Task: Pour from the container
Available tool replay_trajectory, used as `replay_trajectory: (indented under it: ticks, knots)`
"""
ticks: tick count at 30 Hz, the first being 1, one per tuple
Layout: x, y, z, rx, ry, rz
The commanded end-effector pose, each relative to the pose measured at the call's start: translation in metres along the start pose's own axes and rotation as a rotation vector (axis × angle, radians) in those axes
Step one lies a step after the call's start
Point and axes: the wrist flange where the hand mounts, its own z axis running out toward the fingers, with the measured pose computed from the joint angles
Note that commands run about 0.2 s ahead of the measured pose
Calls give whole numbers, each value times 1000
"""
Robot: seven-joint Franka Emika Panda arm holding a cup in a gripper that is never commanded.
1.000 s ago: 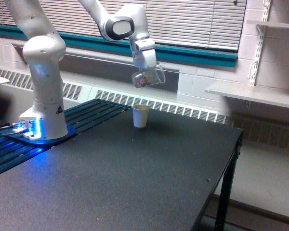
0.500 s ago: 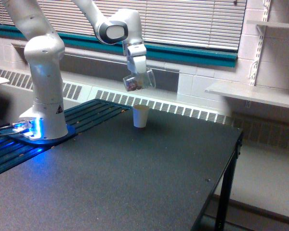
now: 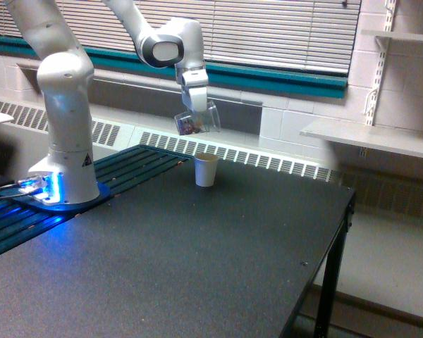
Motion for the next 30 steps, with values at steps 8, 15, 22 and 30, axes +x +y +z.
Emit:
replay_trajectory:
  ticks: [8,15,22,30]
  knots:
    - [-22,13,22,-35,-70,38]
    - [-27,19,29,-51,-101,40]
    - [-28,22,34,-64,-131,32]
    - [-33,25,43,-74,-177,25]
